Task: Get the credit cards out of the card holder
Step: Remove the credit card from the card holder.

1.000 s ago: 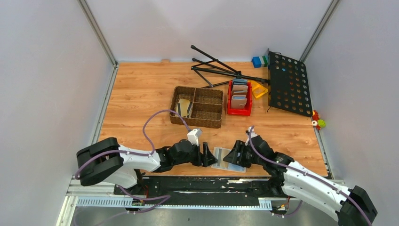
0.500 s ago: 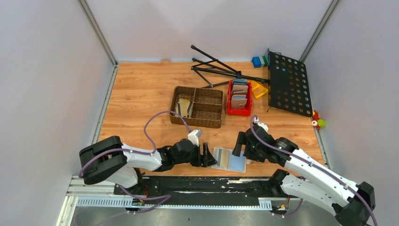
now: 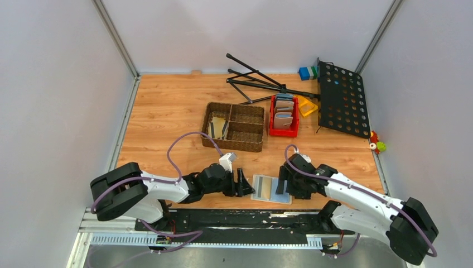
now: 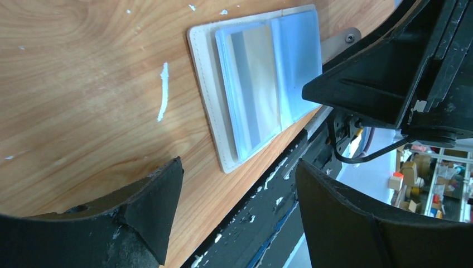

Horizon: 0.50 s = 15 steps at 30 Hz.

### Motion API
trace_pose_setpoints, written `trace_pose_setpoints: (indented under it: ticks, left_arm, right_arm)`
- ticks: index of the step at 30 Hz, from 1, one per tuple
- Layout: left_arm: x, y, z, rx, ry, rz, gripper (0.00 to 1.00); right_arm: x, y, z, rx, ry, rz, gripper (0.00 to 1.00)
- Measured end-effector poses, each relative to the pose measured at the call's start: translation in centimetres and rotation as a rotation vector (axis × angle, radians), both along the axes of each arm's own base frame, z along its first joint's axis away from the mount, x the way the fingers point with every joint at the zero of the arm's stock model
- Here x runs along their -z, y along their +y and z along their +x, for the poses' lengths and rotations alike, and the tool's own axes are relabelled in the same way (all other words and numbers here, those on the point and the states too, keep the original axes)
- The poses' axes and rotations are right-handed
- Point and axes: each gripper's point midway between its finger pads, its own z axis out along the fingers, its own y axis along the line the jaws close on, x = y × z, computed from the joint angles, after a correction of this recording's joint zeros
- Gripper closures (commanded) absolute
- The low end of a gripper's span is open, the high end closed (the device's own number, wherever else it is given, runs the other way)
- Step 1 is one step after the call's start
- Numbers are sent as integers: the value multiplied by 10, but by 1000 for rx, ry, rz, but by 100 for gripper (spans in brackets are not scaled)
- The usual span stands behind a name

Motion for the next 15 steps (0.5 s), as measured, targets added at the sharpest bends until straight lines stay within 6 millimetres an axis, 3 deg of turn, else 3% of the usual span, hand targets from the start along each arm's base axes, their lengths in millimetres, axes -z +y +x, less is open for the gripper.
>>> trace_pose_setpoints:
  ticks: [3, 6, 12, 15]
  left_arm:
    - [0, 4, 4, -10, 8, -19, 19]
    - [-1, 5, 6, -12, 13, -26, 19]
    - [0, 9, 12, -28, 20, -30, 20]
    - [0, 14, 17, -39, 27, -41, 20]
  right_arm:
    - [0, 13, 8, -18, 1, 23, 32]
    - [0, 29, 16, -45, 7, 59, 46]
    - [4, 52, 26, -95, 11, 121, 99]
    - [5, 59, 28, -112, 17, 146, 100]
